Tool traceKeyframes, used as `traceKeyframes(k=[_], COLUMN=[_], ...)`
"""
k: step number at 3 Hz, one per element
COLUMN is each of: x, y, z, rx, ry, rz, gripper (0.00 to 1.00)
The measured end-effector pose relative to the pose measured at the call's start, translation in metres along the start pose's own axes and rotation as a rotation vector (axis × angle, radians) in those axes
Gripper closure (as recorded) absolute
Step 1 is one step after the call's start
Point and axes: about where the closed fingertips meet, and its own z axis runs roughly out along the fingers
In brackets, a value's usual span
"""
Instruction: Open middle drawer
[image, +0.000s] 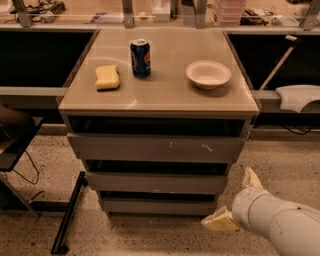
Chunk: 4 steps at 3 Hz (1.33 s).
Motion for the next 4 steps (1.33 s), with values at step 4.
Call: traceKeyframes(k=[4], x=[0.021], y=[0.04], z=[0.196], rx=[-0.119], ry=[-0.036], rz=[-0.105], gripper=[0.0])
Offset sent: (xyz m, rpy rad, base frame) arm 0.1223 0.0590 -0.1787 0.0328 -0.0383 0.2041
